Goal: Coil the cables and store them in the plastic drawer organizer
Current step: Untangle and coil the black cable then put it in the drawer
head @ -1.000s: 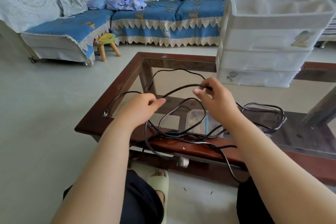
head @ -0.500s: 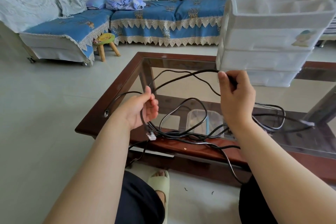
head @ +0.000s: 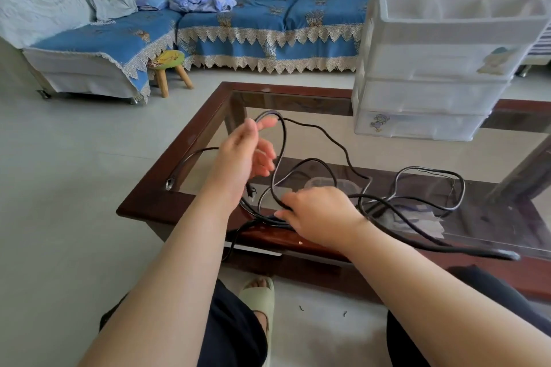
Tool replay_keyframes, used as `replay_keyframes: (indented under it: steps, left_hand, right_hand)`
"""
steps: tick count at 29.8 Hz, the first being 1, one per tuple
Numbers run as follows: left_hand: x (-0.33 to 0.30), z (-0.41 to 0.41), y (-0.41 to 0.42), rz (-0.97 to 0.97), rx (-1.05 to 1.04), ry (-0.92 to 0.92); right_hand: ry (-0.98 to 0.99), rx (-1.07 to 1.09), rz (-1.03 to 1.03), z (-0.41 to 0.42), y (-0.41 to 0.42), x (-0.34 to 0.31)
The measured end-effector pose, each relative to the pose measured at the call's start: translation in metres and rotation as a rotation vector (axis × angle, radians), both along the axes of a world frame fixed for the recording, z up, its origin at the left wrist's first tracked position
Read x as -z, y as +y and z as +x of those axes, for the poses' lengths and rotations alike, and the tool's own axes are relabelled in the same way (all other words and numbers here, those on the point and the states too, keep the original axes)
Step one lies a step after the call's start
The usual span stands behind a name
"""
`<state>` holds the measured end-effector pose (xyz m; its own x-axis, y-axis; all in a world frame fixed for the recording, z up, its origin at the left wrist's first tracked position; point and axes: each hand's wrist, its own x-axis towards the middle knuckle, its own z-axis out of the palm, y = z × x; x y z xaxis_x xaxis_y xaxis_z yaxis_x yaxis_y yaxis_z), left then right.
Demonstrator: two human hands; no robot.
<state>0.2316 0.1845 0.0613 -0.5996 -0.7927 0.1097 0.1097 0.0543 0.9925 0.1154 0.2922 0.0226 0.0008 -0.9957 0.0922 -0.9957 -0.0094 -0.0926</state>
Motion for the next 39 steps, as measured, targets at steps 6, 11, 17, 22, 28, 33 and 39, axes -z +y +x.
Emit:
replay_keyframes:
  steps: [6, 11, 17, 22, 28, 33, 39]
  left_hand:
    - [0.005, -0.008, 0.01, -0.226, 0.195, -0.286]
    - [0.006, -0.01, 0.015, -0.382, 0.246, -0.579]
    - [0.001, -0.011, 0.015, -0.407, 0.21, -0.762]
    - [-0.003, -0.003, 0.013, -0.053, 0.357, -0.572]
    - [-0.004, -0.001, 0.009, 0.035, 0.457, -0.492]
    - [-0.003, 0.004, 0.002, -0.014, 0.544, -0.462]
    - [-0.004, 0.005, 0.01, 0.044, 0.692, -0.468]
  right_hand:
    - [-0.054, -0.129, -0.075, 0.004, 0.004, -0.002]
    - [-0.038, -0.04, -0.143, -0.005, 0.001, -0.011]
    - [-0.263, -0.026, -0.164, -0.015, 0.004, -0.025]
    - [-0.184, 0.068, -0.127, -0.041, 0.011, -0.041]
    - [-0.14, 0.189, -0.022, -0.052, 0.017, -0.049]
    - [-0.204, 0.262, 0.032, -0.069, 0.028, -0.053]
    - [-0.312, 0.292, -0.188, -0.063, 0.025, -0.048]
